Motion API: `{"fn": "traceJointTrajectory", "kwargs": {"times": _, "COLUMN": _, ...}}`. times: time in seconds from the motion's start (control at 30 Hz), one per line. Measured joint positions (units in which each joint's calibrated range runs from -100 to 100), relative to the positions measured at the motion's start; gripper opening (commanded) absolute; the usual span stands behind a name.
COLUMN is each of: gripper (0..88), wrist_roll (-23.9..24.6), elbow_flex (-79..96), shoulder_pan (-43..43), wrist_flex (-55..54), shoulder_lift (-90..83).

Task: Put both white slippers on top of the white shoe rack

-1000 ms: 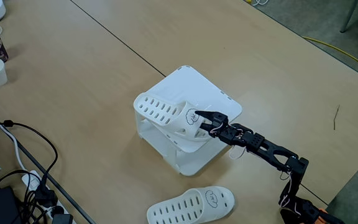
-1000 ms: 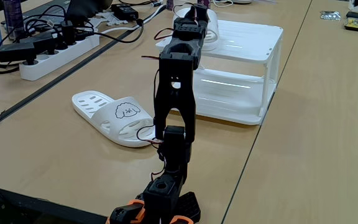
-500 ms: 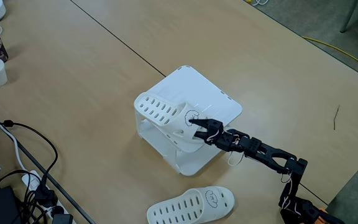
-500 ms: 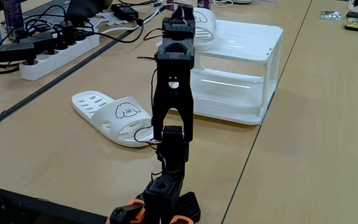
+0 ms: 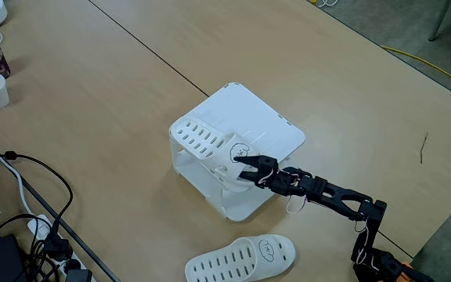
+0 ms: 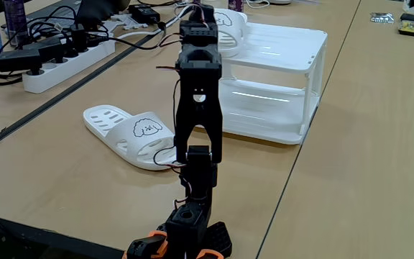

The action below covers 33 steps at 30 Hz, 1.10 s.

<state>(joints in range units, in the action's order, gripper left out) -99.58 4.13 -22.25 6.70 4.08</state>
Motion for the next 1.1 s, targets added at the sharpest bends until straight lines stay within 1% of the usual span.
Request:
{"fn": "traceJointTrajectory", "kwargs": {"times": 0.2, "gripper": 18.5, "wrist_roll": 0.00, "elbow_flex": 0.00, "shoulder_pan": -0.82, "wrist_flex": 0.00, "shoulder_lift": 0.00}}
{"fn": "traceJointTrajectory", "kwargs": {"times": 0.37, "gripper": 18.5, "wrist_roll": 0.00, "elbow_flex": 0.00, "shoulder_pan": 2.02, "wrist_flex": 0.00, "shoulder_lift": 0.00}}
{"fn": "traceJointTrajectory", "kwargs": {"times": 0.53, "gripper": 18.5, "wrist_roll": 0.00, "elbow_flex": 2.34, "shoulder_pan": 1.80, "wrist_flex": 0.00, "shoulder_lift": -0.82}}
{"fn": "traceJointTrajectory", "kwargs": {"times": 1.1, "gripper": 18.5, "wrist_roll": 0.00, "elbow_flex": 19.14, "shoulder_pan": 2.25, "wrist_flex": -0.09, "shoulder_lift": -17.24}}
